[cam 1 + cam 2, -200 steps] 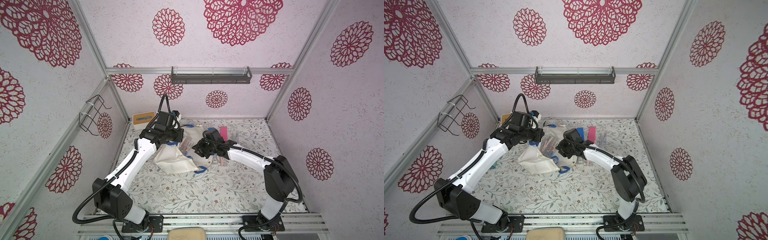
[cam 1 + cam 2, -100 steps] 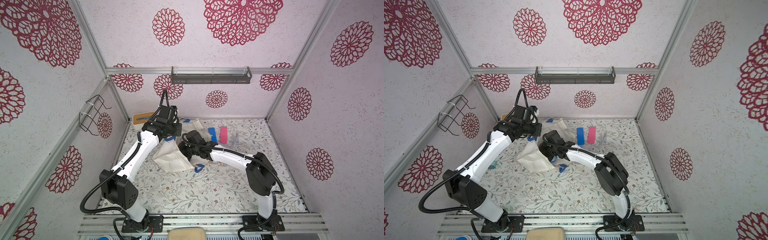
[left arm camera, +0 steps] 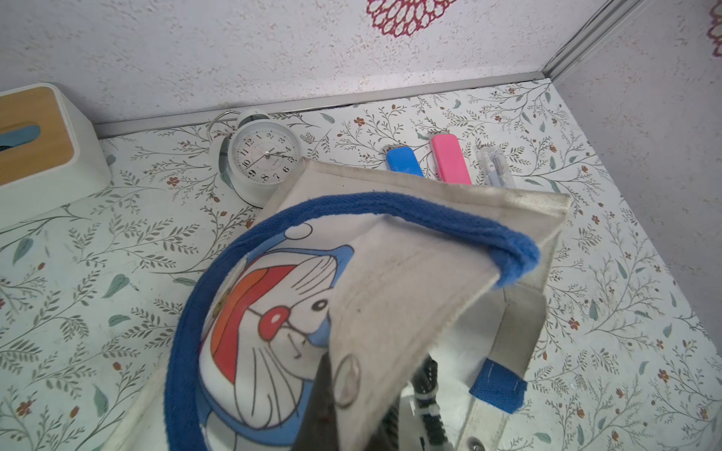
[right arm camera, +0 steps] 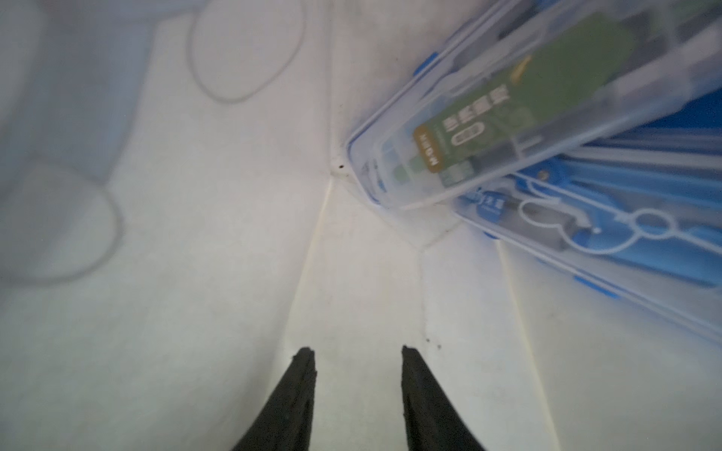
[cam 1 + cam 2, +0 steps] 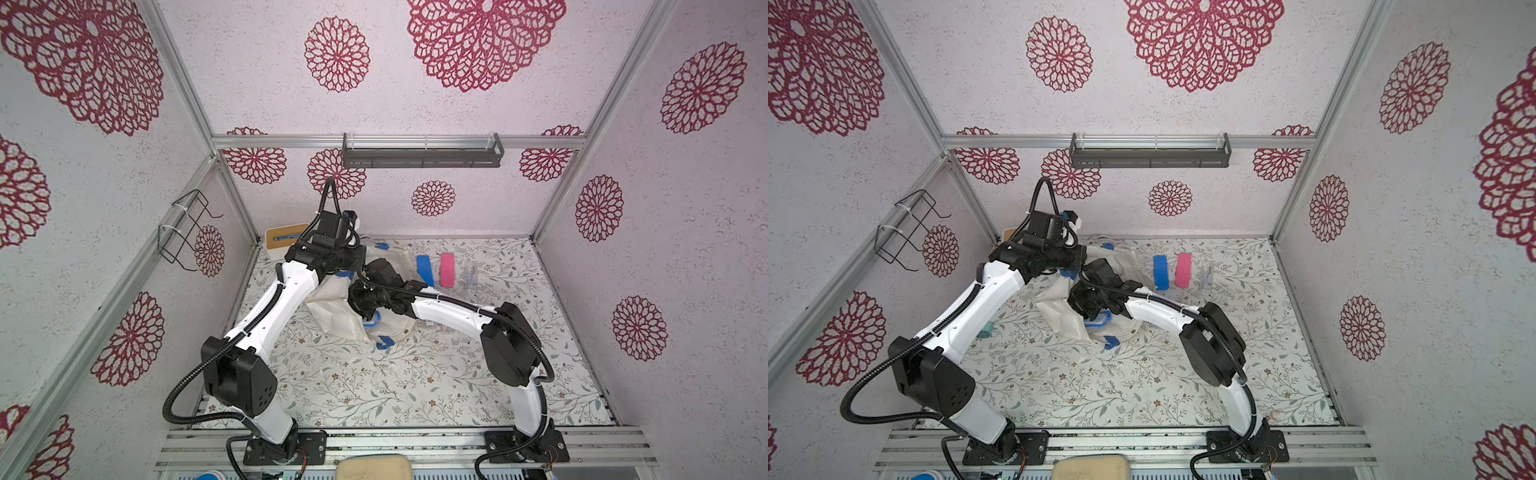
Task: Take out the compass set from the canvas bag
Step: Adjust the canvas bag at the center of the board.
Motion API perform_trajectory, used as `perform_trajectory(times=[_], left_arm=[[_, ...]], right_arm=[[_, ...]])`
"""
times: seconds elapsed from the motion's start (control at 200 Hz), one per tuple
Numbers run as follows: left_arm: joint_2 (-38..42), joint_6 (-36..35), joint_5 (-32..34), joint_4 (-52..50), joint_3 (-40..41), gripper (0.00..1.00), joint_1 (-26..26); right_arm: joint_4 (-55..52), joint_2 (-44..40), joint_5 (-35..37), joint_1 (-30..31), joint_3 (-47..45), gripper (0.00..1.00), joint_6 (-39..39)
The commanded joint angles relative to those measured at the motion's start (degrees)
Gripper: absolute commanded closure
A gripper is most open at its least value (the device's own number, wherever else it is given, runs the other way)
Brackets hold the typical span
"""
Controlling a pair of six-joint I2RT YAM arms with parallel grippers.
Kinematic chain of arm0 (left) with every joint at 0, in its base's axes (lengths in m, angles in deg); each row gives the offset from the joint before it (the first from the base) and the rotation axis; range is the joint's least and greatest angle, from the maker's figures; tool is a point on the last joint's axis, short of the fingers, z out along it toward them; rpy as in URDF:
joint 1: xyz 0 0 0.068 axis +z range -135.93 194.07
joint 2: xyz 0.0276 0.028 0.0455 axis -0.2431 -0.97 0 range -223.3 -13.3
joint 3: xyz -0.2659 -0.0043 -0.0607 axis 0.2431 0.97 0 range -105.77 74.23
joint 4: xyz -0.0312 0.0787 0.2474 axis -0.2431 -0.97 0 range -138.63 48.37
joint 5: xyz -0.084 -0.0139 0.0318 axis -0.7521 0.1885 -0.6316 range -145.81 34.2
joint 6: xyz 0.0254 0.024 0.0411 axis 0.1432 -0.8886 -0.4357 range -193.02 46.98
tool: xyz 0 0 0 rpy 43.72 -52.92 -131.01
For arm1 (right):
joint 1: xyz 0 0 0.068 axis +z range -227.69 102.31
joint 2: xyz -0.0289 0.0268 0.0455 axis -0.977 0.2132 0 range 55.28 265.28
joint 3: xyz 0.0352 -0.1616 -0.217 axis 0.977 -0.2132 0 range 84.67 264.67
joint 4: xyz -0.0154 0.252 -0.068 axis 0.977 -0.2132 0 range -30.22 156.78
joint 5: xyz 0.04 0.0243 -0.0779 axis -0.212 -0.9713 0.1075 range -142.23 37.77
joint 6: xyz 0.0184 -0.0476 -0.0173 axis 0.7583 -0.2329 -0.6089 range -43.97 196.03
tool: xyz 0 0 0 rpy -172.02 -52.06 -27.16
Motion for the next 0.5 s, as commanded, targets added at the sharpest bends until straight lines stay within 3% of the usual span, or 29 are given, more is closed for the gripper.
perform_trajectory(times=[0.0, 0.165, 0.36, 0.49], left_arm=[[3.5, -0.3, -2.0, 4.6, 1.3, 1.0, -0.2], [4.4, -0.3, -2.9, 4.5, 2.4, 1.0, -0.2], [4.5, -0.3, -3.4, 4.2, 2.7, 1.0, -0.2], [4.6, -0.6, -3.2, 3.8, 2.7, 1.0, -0.2]], right_arm=[[-2.2, -4.8, 4.2, -2.9, -2.3, 0.56, -3.3], [-10.4, -7.4, 10.7, -5.4, -1.6, 0.56, -10.7], [-13.6, -8.1, 12.6, -5.8, -4.3, 0.58, -10.5], [-14.4, -9.0, 13.5, -5.8, -6.8, 0.5, -9.5]])
